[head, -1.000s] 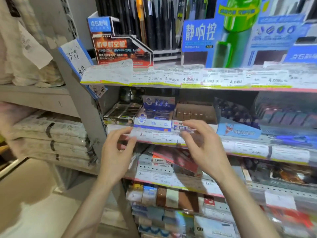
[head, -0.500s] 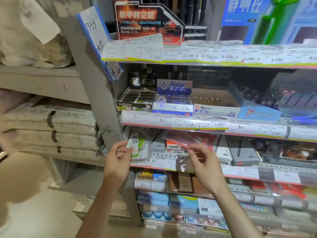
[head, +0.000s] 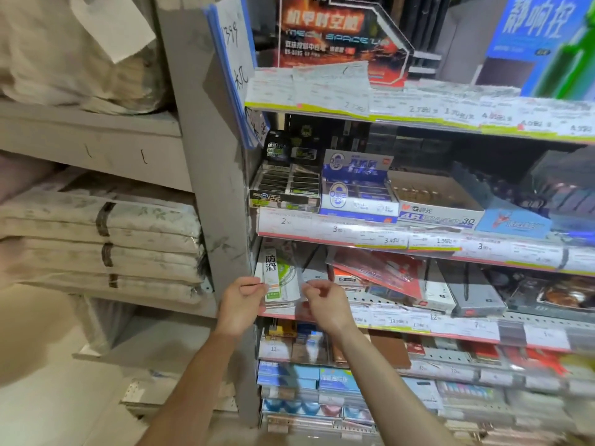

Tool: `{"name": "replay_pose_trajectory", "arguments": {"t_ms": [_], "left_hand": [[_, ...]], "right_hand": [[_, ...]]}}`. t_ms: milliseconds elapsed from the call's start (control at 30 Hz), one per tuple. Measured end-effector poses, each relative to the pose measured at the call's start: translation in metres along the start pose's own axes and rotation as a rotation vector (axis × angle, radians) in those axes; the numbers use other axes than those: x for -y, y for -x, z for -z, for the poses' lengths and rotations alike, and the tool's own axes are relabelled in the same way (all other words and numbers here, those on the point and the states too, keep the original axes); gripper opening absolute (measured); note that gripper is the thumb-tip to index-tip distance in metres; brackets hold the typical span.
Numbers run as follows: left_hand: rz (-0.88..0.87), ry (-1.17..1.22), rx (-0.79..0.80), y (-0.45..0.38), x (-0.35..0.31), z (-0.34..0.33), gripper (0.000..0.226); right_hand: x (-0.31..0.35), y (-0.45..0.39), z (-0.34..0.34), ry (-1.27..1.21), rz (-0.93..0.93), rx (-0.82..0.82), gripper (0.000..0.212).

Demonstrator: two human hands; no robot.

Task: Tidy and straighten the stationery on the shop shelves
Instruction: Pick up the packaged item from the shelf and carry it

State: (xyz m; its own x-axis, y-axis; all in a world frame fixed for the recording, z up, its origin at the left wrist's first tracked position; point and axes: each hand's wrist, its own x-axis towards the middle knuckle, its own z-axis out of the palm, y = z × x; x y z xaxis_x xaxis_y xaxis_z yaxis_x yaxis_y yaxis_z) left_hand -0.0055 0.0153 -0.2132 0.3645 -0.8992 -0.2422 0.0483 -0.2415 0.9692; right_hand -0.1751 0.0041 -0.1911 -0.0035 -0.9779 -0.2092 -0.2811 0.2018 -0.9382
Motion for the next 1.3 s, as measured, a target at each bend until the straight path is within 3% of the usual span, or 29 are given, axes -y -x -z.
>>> {"name": "replay_pose_trajectory", "arguments": {"t_ms": [200,433,667,833,967,1167,1300], "left_hand": [[0.023,0.057,0.073,0.002,-0.003,0.003,0.026],[0.028,0.11,0.191,0.011,-0.005,0.003,0.017],[-0.033,0.096,0.264,0.038,-0.004,-0.004,0.023],[-0.071,0.057,0.279,0.067,0.004,-0.006,0.02],[-0.081,0.021,0.281,0.085,0.006,-0.026,0.017],[-0.09,-0.006,0.29,0.122,0.007,-0.074,0.028],[-0.078,-0.006,0.291,0.156,0.01,-0.125,0.021]], "right_hand": [[0.006,0.0,-0.008,-0.146,-0.046,0.035,0.011],[-0.002,0.017,0.014,-0.141,-0.007,0.098,0.025],[-0.007,0.044,0.037,-0.069,0.066,0.174,0.046],[-0.022,0.059,0.048,-0.039,0.073,0.153,0.013],[-0.037,0.071,0.07,-0.05,0.091,0.144,0.002],[-0.061,0.089,0.124,-0.088,0.106,0.141,0.005],[-0.084,0.098,0.178,-0.132,0.108,0.12,0.012]]}}
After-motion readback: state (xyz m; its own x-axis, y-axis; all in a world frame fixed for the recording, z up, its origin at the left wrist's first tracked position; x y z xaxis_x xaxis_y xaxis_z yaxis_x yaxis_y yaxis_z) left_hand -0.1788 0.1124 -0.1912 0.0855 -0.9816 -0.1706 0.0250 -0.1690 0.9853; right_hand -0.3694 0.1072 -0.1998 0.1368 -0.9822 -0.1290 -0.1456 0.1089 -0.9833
